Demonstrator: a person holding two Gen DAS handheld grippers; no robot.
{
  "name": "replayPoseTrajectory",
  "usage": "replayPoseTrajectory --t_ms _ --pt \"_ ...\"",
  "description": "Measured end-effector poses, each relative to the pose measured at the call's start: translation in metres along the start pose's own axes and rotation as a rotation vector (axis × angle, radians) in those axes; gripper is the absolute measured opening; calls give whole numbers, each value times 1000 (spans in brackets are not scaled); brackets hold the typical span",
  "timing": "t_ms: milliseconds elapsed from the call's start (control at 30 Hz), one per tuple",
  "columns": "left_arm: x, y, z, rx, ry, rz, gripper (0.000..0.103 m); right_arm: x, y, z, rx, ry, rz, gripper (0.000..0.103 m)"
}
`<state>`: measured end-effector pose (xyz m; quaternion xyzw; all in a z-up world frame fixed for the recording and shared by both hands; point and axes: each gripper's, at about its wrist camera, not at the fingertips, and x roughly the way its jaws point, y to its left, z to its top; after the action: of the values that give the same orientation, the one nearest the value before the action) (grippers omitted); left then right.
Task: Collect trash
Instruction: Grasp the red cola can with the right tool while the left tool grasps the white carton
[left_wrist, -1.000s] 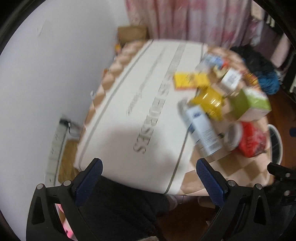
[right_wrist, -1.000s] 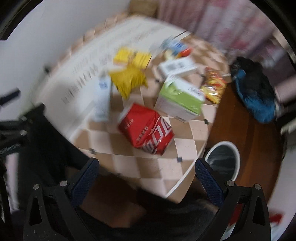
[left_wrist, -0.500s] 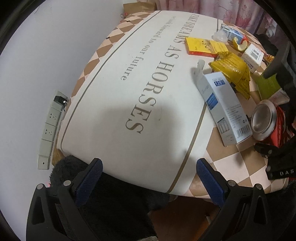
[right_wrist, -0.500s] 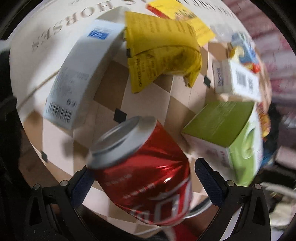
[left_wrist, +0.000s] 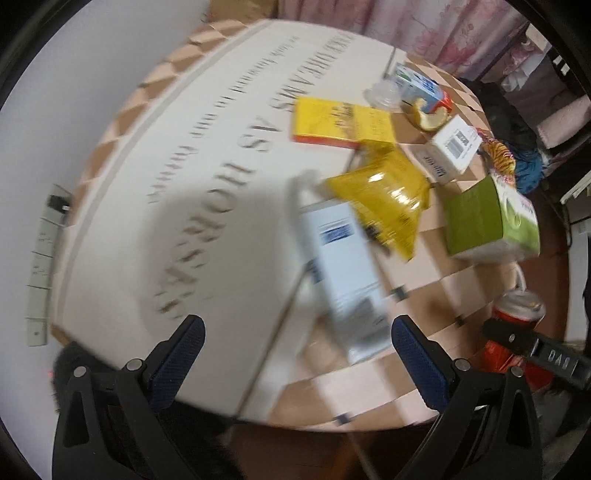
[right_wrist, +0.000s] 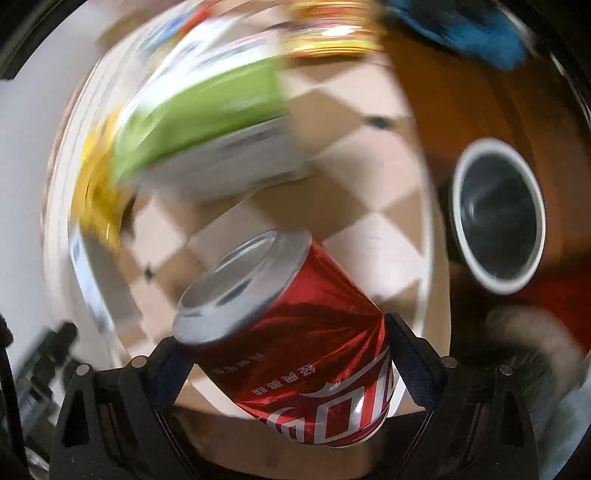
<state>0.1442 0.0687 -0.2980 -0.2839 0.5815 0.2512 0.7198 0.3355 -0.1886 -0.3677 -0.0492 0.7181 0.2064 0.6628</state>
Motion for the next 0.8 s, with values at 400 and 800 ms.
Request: replayPoseTrajectory --t_ms 400,800 --pt "26 -42 1 145 19 88 35 -6 19 5 -115 13 25 97" --pt "30 -55 -17 146 11 105 34 16 67 -18 -232 -9 -150 82"
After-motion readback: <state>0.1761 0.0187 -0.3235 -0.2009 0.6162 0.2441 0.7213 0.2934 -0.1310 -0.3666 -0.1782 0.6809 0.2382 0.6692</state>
